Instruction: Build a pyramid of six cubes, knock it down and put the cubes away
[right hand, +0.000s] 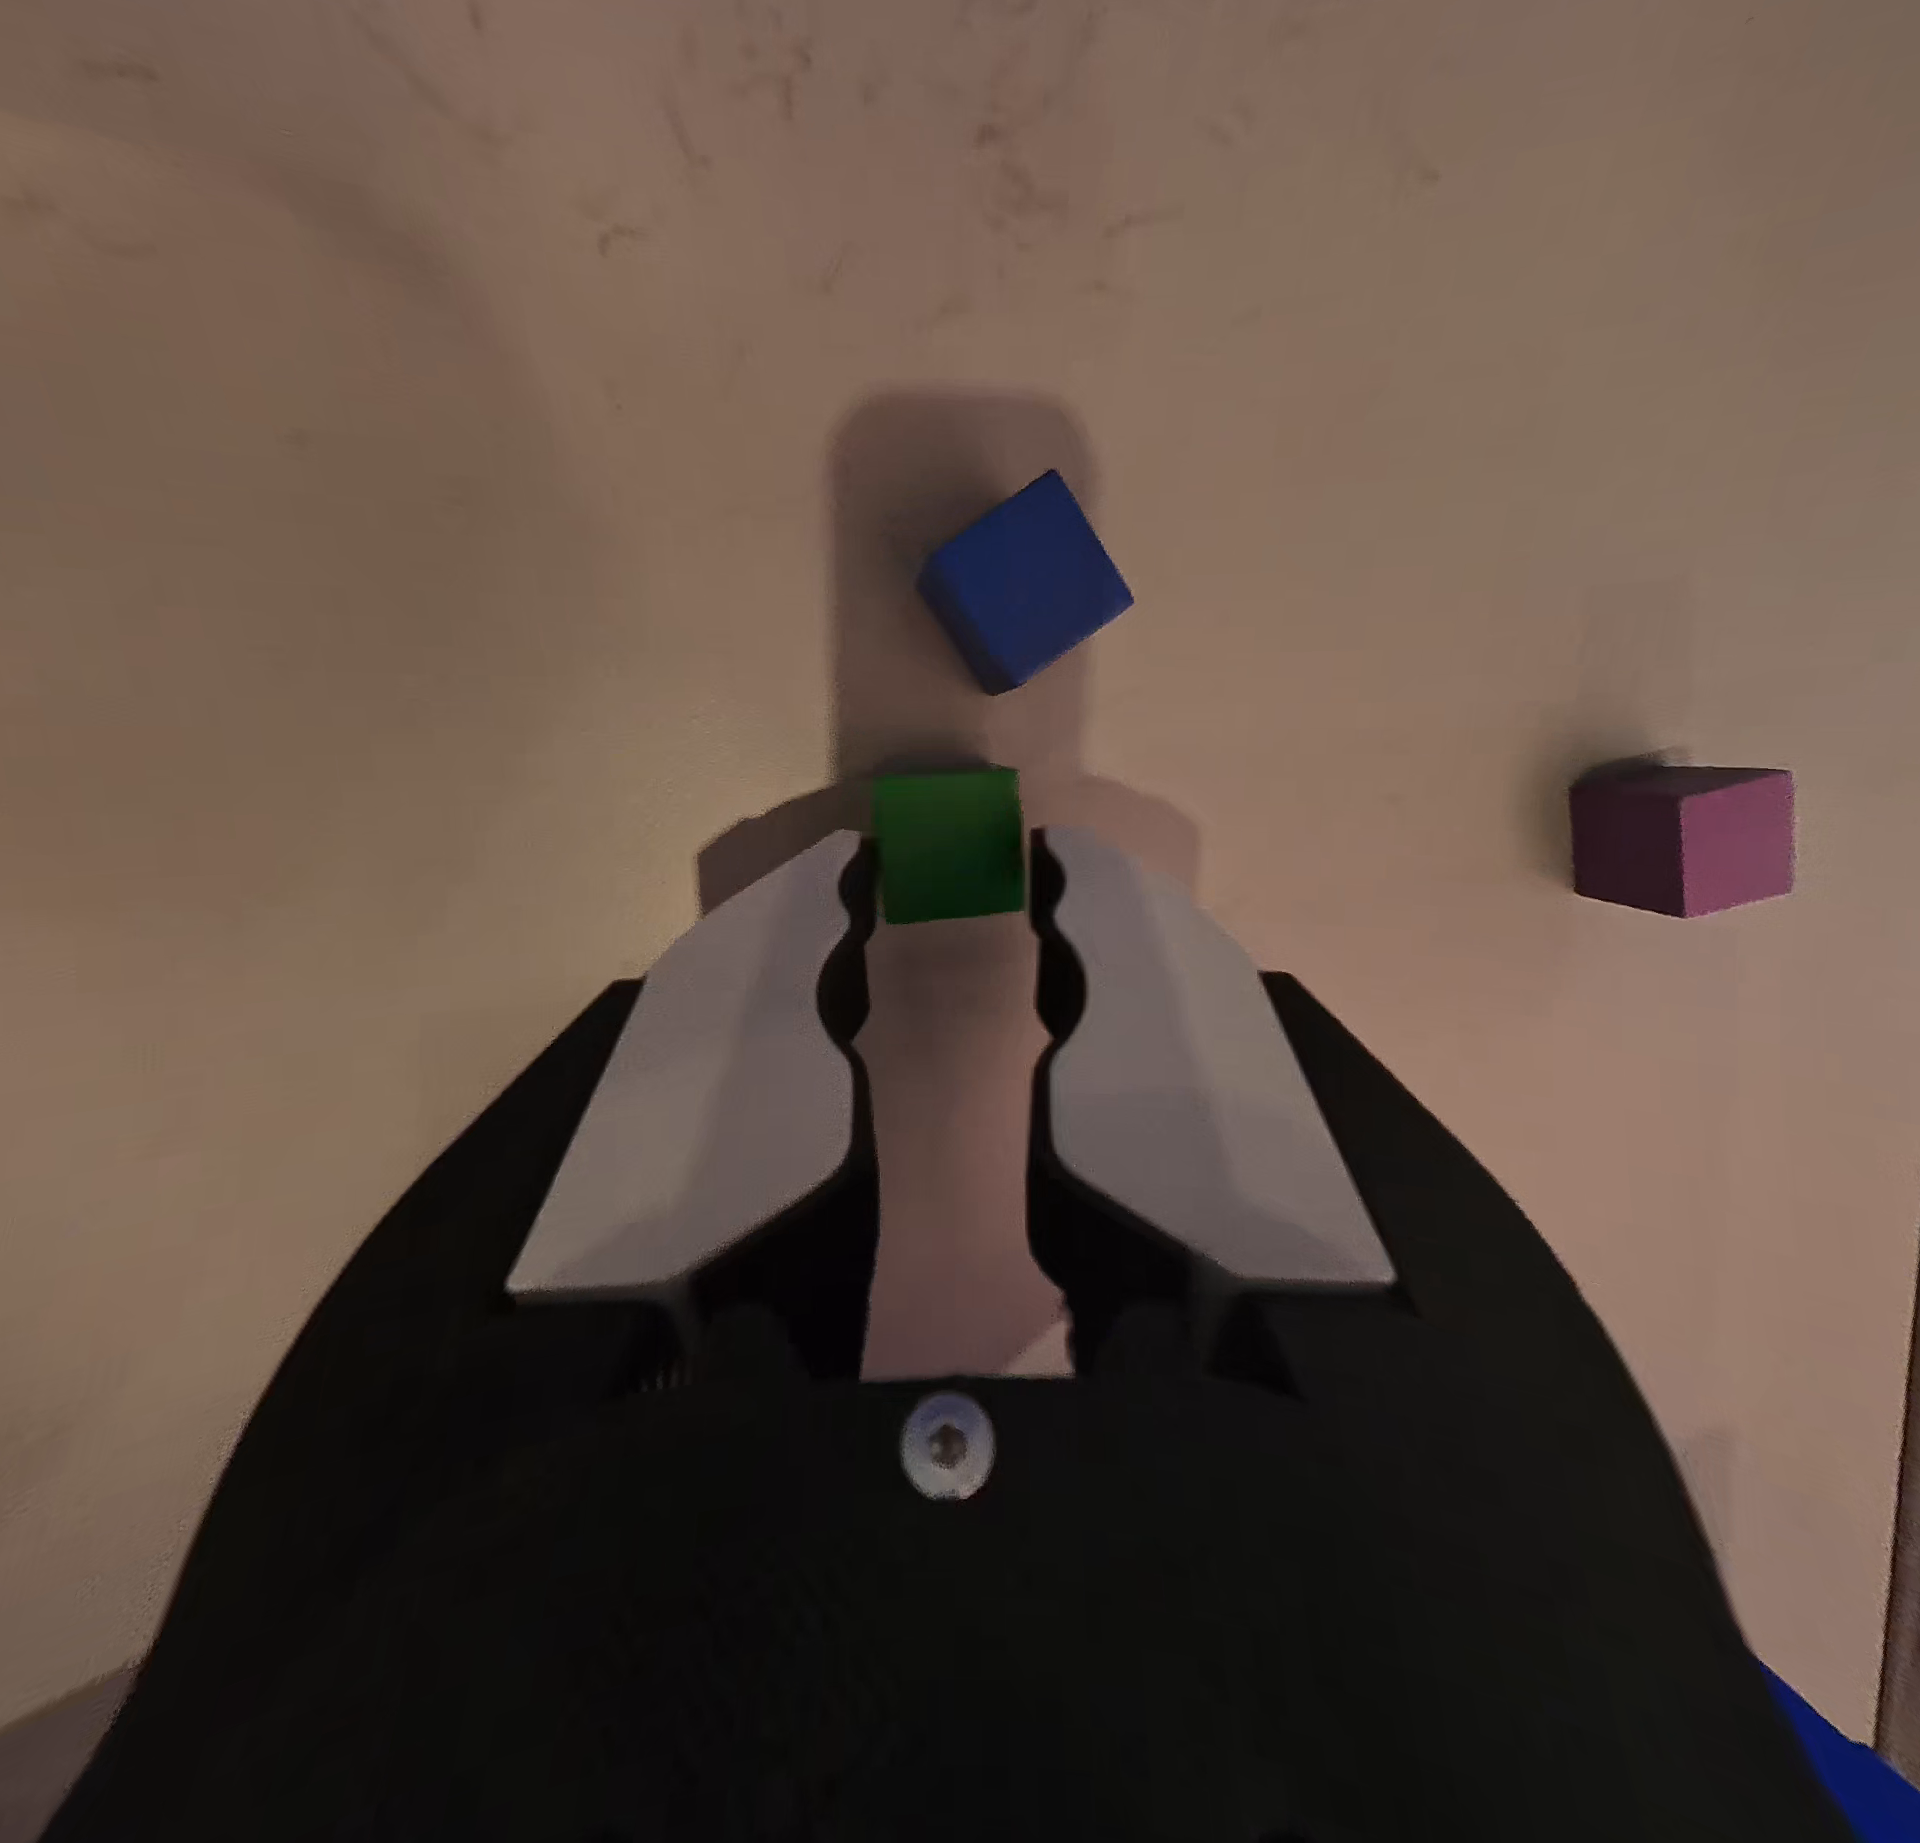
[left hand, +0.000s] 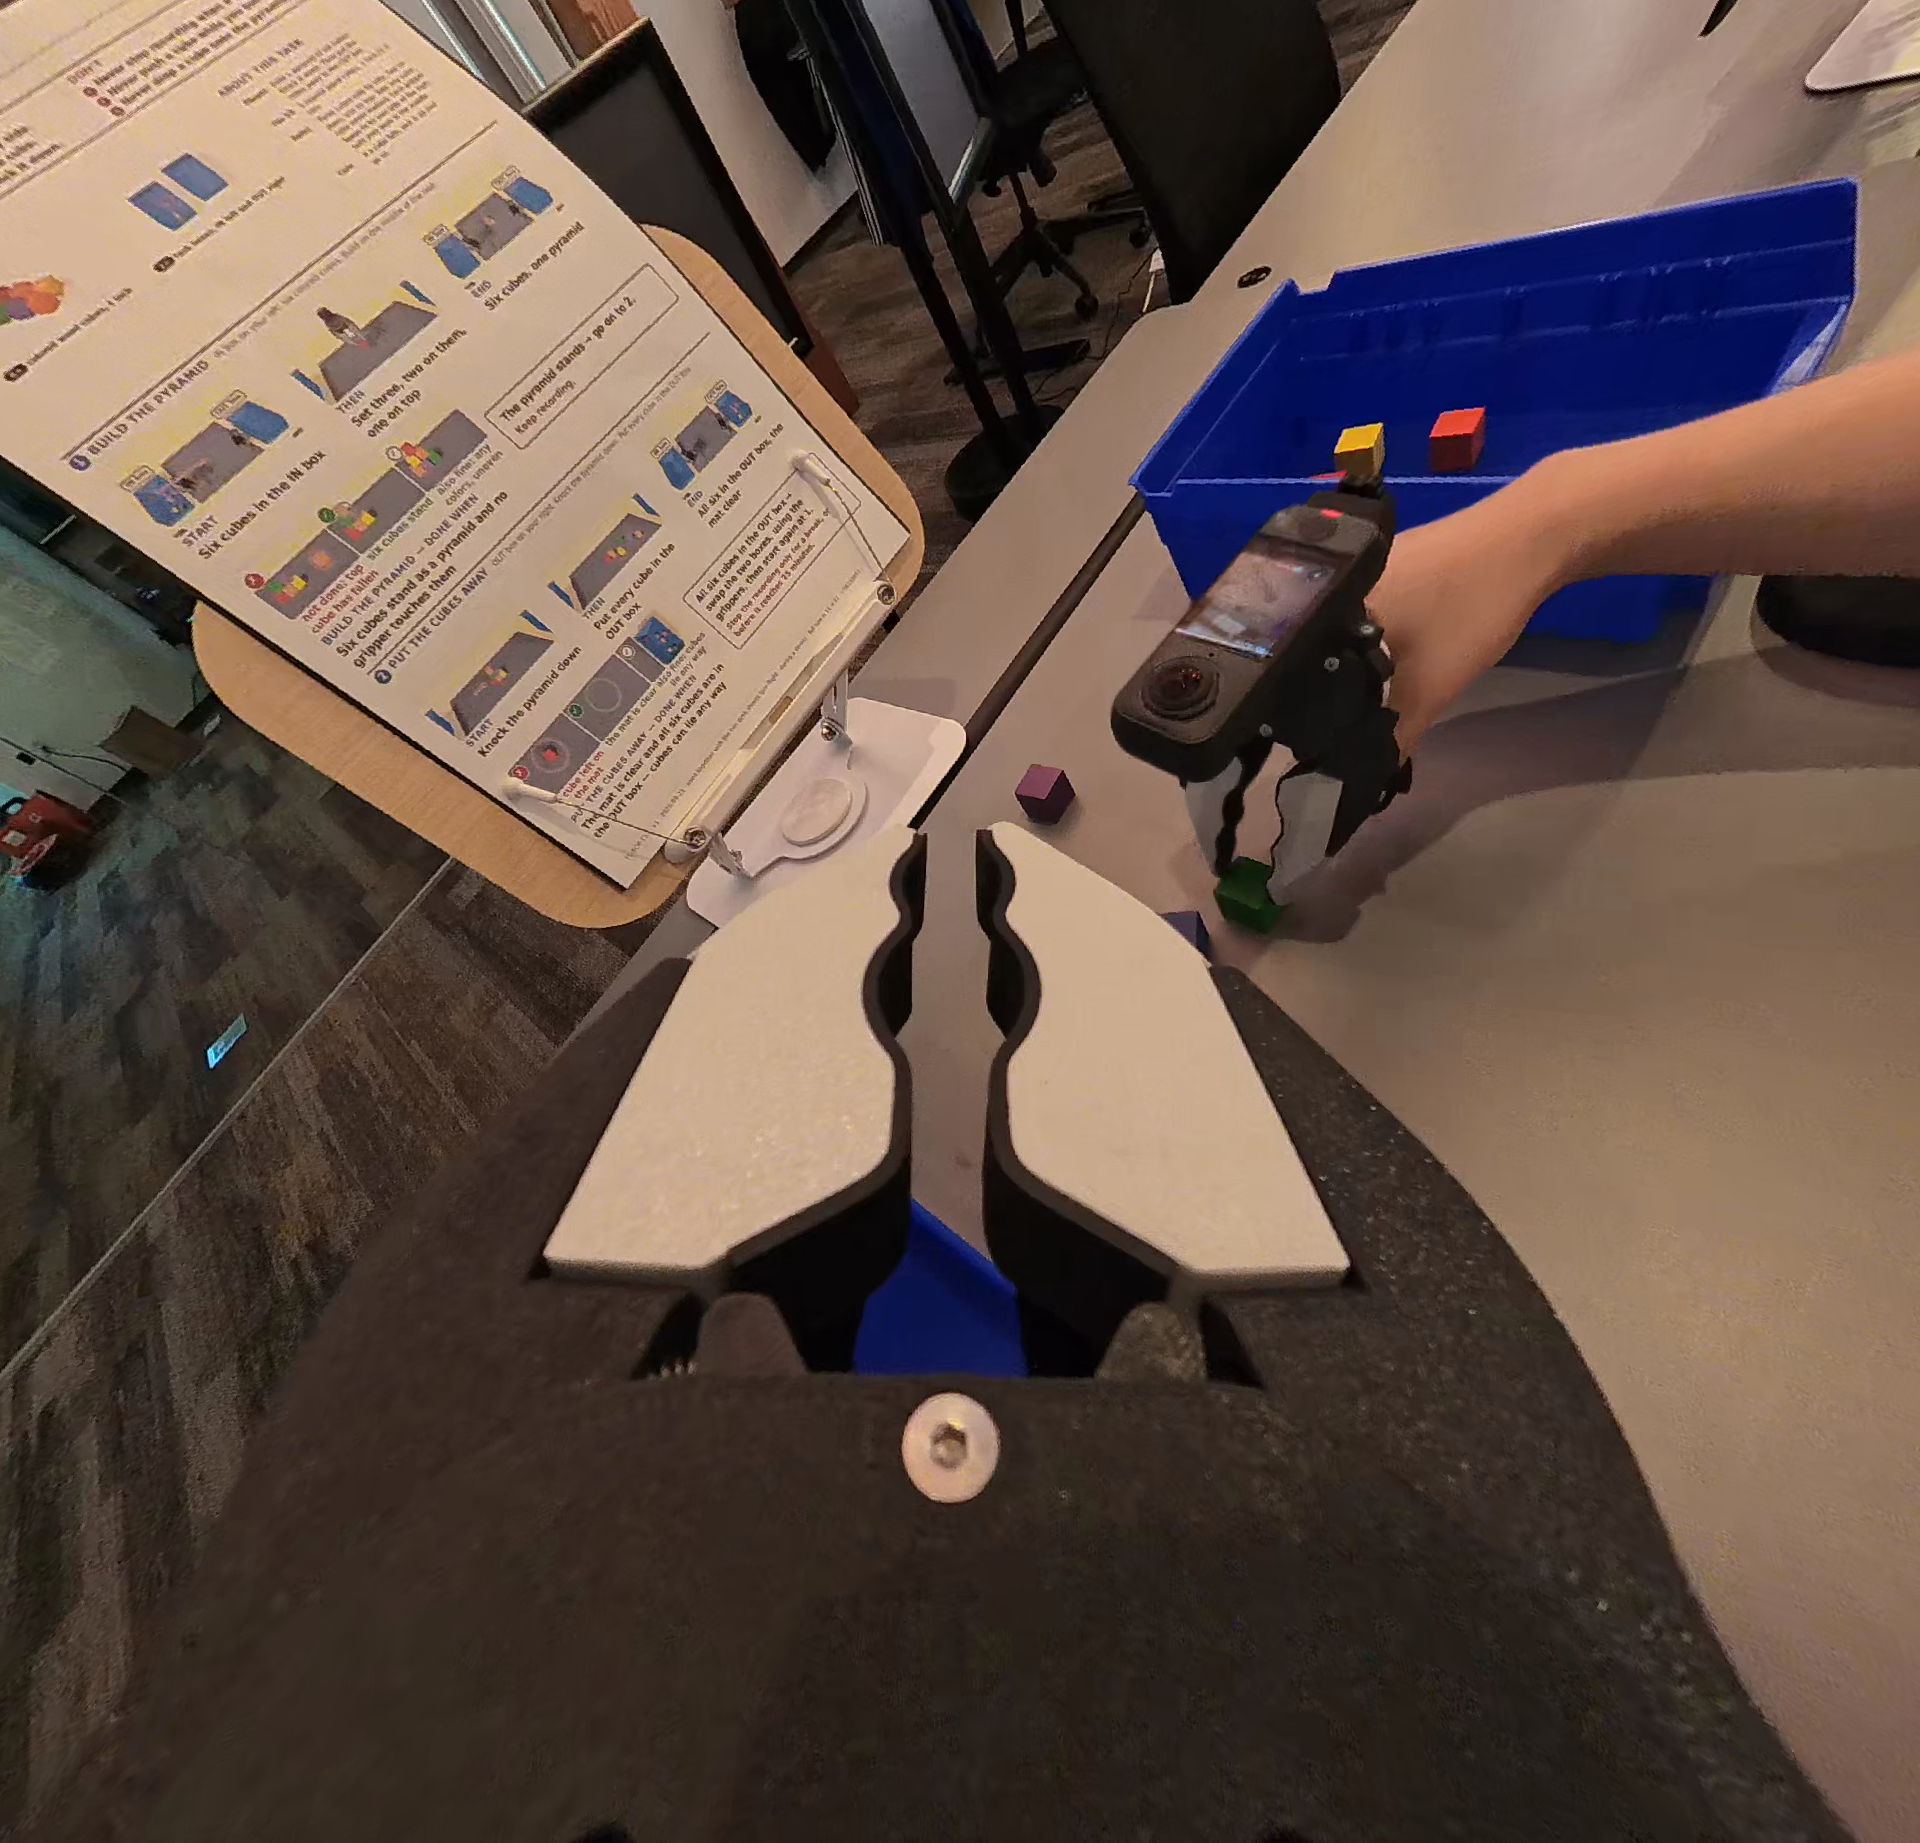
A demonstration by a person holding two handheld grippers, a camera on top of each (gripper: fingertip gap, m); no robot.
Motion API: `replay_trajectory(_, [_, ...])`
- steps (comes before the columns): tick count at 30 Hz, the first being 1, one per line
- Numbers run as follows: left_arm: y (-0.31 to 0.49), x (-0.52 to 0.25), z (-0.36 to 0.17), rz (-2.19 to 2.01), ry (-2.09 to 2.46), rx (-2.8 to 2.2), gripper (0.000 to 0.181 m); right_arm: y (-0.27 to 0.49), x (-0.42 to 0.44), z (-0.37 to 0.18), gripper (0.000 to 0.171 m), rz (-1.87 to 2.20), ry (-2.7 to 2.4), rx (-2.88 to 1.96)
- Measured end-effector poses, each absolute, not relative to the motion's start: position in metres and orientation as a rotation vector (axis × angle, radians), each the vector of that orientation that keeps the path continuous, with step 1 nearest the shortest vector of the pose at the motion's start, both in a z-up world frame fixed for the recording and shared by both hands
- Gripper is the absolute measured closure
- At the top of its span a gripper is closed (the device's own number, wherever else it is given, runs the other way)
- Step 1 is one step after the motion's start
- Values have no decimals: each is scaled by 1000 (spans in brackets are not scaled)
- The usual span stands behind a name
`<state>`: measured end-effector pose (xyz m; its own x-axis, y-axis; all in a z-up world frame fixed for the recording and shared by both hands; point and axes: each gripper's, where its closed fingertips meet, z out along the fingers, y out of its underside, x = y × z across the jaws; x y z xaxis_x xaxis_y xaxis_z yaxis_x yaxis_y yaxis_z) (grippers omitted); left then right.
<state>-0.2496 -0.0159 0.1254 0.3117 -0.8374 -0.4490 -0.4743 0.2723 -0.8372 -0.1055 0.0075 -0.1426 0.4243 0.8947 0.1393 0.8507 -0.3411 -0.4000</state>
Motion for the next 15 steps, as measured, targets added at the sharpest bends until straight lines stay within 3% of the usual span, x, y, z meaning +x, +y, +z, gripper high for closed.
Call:
replay_trajectory(5, [-14,-250,125,-377,1327,-1371,172,8,-108,-123,143,137,-1435,-2199])
replay_trajectory(9, [-14,-254,126,-381,1314,-1373,173,7,-93,-10,143,127,-1192,-1990])
replay_trajectory(12, [-13,-256,128,-386,1302,-1374,173,9,-35,77,143,70,-910,-1903])
replay_trajectory(15, [-15,-256,130,-388,1301,-1368,173,11,50,105,143,-86,-670,-1983])
